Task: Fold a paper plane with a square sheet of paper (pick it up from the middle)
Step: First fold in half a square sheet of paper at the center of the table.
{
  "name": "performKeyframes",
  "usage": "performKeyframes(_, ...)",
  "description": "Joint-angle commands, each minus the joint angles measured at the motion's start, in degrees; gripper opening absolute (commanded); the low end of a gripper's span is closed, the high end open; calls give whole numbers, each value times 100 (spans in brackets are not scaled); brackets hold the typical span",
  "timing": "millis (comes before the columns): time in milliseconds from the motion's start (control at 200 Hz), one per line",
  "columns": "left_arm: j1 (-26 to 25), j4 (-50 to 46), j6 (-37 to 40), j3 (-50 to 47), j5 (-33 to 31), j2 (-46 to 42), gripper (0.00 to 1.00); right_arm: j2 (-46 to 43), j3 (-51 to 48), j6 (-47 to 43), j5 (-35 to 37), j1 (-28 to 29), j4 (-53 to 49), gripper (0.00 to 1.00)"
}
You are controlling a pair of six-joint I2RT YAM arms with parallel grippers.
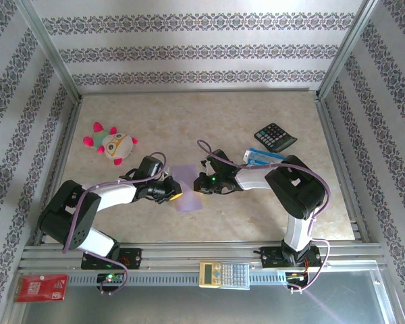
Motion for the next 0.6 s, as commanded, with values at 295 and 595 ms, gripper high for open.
performKeyframes(295,-74,521,-214,-195,91,282,12,341,-370,-102,870,-40,-1221,0)
performKeyframes(595,40,726,-141,-398,148,429,12,332,-379,-106,902,-35,-1231,0)
